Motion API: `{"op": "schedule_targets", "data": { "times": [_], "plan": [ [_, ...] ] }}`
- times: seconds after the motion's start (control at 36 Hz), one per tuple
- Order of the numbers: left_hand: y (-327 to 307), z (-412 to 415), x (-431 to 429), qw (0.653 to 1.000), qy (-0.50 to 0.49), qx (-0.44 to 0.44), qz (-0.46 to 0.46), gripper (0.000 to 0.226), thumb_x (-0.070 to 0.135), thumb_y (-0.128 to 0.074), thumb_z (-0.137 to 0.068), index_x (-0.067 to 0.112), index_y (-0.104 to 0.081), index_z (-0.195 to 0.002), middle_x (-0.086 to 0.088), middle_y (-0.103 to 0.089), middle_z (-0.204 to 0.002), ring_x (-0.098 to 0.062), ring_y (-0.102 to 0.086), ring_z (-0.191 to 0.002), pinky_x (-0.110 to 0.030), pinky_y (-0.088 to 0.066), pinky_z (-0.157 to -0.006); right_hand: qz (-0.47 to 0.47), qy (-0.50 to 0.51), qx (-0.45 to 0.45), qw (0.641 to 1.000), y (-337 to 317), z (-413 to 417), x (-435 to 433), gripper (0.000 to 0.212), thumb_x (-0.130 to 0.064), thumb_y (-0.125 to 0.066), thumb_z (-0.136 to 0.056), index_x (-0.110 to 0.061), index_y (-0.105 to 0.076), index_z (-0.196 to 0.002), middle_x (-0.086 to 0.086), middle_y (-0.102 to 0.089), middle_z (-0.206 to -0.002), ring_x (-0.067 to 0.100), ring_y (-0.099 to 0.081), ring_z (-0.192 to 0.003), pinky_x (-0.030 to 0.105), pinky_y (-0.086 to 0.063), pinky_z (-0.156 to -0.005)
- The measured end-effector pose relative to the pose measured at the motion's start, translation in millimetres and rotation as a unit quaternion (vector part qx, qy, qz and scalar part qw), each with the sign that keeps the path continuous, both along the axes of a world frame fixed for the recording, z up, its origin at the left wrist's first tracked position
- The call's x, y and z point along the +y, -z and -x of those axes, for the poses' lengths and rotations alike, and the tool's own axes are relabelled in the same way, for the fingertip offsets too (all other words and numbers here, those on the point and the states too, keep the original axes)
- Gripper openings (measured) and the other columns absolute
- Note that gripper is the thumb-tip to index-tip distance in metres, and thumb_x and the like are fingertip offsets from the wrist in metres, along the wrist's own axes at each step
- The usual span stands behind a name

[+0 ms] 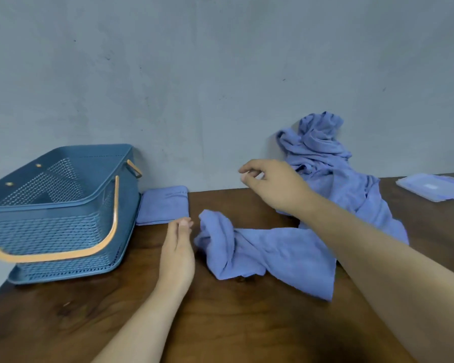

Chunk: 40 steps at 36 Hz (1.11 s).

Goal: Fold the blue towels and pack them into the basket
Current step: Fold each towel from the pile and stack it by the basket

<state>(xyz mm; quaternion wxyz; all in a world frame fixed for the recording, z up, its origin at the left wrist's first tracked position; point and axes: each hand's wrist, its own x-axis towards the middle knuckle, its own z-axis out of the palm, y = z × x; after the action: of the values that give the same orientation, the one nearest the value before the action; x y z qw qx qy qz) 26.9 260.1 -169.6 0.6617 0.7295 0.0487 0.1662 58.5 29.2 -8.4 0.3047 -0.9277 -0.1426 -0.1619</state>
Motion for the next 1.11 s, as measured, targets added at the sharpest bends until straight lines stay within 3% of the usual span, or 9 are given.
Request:
{"op": "schedule_targets", "data": {
  "times": [0.11, 0.22, 0.44, 0.58, 0.67, 0.81, 0.92, 1.0, 1.11],
  "plan": [
    [1.0, -0.7, -2.1, 0.999, 0.018, -0.001, -0.044, 0.032, 0.063, -0.04, -0.103, 0.043, -0.063, -0.112, 0.024, -0.072, -0.106, 0.006, -0.067, -0.097, -0.027, -0.049, -0.082, 0.003, 0.005, 0.056, 0.998, 40.2, -1.5, -11.6, 0.018, -0.033, -0.063, -0.1, -0.035, -0.075, -0.112, -0.018, -0.072, -0.088, -0.001, -0.064, -0.074, 0.031, -0.055, -0.076],
    [6.8, -1.9, -4.7, 0.99, 0.068, 0.009, -0.127, 0.028, 0.051, -0.058, -0.105, 0.039, -0.059, -0.131, 0.023, -0.066, -0.126, 0.005, -0.06, -0.118, -0.032, -0.053, -0.101, -0.015, -0.004, 0.128, 0.992, 81.9, -2.4, -24.2, 0.015, -0.035, -0.066, -0.097, -0.04, -0.074, -0.109, -0.018, -0.073, -0.089, 0.0, -0.067, -0.078, 0.033, -0.059, -0.082],
    [13.8, -1.6, -11.2, 0.935, 0.116, 0.012, -0.336, 0.061, 0.058, -0.077, -0.087, 0.04, -0.049, -0.138, 0.026, -0.045, -0.13, 0.003, -0.04, -0.122, -0.022, -0.039, -0.097, 0.11, -0.041, 0.123, 0.985, 145.4, 17.4, -21.6, 0.054, -0.063, -0.066, -0.094, -0.047, -0.056, -0.145, -0.024, -0.057, -0.132, 0.011, -0.052, -0.114, 0.034, -0.048, -0.098],
    [15.0, -4.0, -9.6, 0.923, 0.127, -0.012, -0.364, 0.041, 0.033, -0.072, -0.094, 0.05, -0.054, -0.127, 0.034, -0.05, -0.124, 0.007, -0.046, -0.119, -0.013, -0.037, -0.095, 0.144, -0.037, 0.07, 0.986, 140.7, 24.5, -28.4, 0.012, -0.046, -0.06, -0.098, -0.04, -0.065, -0.107, -0.012, -0.06, -0.091, 0.01, -0.059, -0.082, 0.036, -0.053, -0.072],
    [12.5, -4.2, -5.5, 0.928, 0.142, -0.033, -0.342, 0.05, 0.02, -0.068, -0.095, 0.064, -0.052, -0.111, 0.042, -0.05, -0.126, 0.014, -0.046, -0.124, 0.001, -0.034, -0.092, 0.086, -0.061, 0.106, 0.989, 139.8, 27.6, -37.7, 0.013, -0.036, -0.062, -0.095, -0.026, -0.06, -0.088, -0.004, -0.058, -0.074, 0.011, -0.052, -0.065, 0.037, -0.05, -0.064],
    [11.5, -11.1, 6.7, 0.942, 0.077, -0.049, -0.322, 0.049, 0.005, -0.065, -0.095, 0.049, -0.059, -0.117, 0.03, -0.061, -0.123, 0.002, -0.056, -0.12, -0.002, -0.036, -0.095, 0.002, -0.094, 0.215, 0.972, 126.0, 22.4, -60.3, 0.016, -0.02, -0.068, -0.089, -0.025, -0.061, -0.075, -0.002, -0.051, -0.062, 0.009, -0.043, -0.06, 0.033, -0.039, -0.062],
    [10.9, -17.5, 19.5, 0.958, -0.023, -0.007, -0.284, 0.028, 0.012, -0.063, -0.102, 0.036, -0.06, -0.116, 0.013, -0.067, -0.119, -0.001, -0.062, -0.106, -0.003, -0.041, -0.08, 0.023, -0.163, 0.344, 0.924, 116.2, 27.4, -74.2, 0.042, -0.035, -0.076, -0.089, -0.024, -0.044, -0.065, -0.002, -0.039, -0.064, 0.013, -0.038, -0.059, 0.033, -0.037, -0.062],
    [7.6, -14.5, 17.6, 0.969, -0.023, 0.004, -0.244, 0.013, 0.025, -0.061, -0.104, 0.038, -0.063, -0.108, 0.017, -0.069, -0.112, 0.006, -0.063, -0.105, -0.014, -0.047, -0.089, -0.018, -0.187, 0.405, 0.895, 108.1, 33.6, -75.2, 0.055, -0.062, -0.075, -0.09, -0.021, -0.05, -0.064, 0.0, -0.052, -0.062, 0.014, -0.063, -0.056, 0.025, -0.051, -0.065],
    [3.9, -1.7, 4.4, 0.959, 0.038, -0.01, -0.28, 0.021, 0.061, -0.06, -0.095, 0.042, -0.064, -0.105, 0.025, -0.064, -0.107, 0.001, -0.059, -0.109, -0.024, -0.048, -0.091, -0.03, -0.064, 0.237, 0.969, 117.8, 29.3, -59.3, 0.044, -0.064, -0.072, -0.09, -0.023, -0.067, -0.073, -0.006, -0.071, -0.073, 0.01, -0.067, -0.061, 0.031, -0.058, -0.063]
  ]
}}
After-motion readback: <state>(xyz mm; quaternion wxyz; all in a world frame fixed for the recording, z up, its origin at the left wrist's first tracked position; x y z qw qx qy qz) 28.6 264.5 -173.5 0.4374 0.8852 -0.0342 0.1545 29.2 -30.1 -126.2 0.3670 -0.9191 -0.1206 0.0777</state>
